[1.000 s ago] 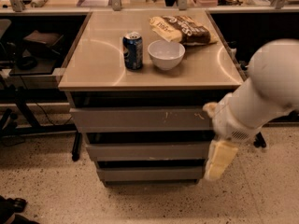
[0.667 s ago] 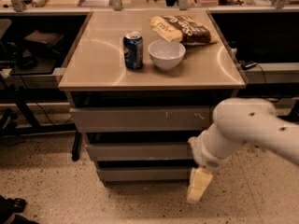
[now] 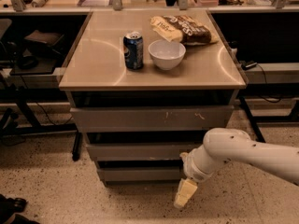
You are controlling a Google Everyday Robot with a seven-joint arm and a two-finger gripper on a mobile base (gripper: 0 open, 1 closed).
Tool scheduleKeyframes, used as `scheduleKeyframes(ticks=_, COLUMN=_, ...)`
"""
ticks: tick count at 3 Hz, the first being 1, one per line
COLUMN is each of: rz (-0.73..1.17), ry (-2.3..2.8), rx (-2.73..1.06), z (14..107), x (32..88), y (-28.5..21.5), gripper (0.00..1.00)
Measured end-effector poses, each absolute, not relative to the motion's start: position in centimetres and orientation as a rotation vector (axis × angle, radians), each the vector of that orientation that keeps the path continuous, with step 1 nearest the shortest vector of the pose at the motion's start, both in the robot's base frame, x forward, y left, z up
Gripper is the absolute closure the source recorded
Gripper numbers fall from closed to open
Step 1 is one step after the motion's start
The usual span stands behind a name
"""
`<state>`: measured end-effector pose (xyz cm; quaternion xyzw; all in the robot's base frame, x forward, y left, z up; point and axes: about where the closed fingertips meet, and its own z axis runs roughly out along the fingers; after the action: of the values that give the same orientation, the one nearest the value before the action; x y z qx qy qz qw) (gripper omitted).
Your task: Open bottom drawer
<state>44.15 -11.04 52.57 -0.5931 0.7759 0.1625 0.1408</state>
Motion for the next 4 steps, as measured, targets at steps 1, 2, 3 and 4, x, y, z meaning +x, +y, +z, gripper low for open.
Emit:
scheduleKeyframes(ticks=1, rz=0.469, ry=2.241, rx=-1.713, z=52.6, x=44.1, y=-11.0, gripper=0.0)
scheduleKeyframes(ticks=2, rz=0.443, ry=2.239, rx=-1.743, z=49.8, x=45.9, y=-11.1, gripper=0.0)
scheduleKeyframes(ticks=3, rz=0.427, ry=2.219, rx=-1.727, z=46.4, x=49.8, y=-11.2, gripper=0.0)
scheduleKeyframes(ticks=4, rz=0.427, ry=2.219, rx=-1.727, z=46.4, x=49.8, y=-11.2, gripper=0.0)
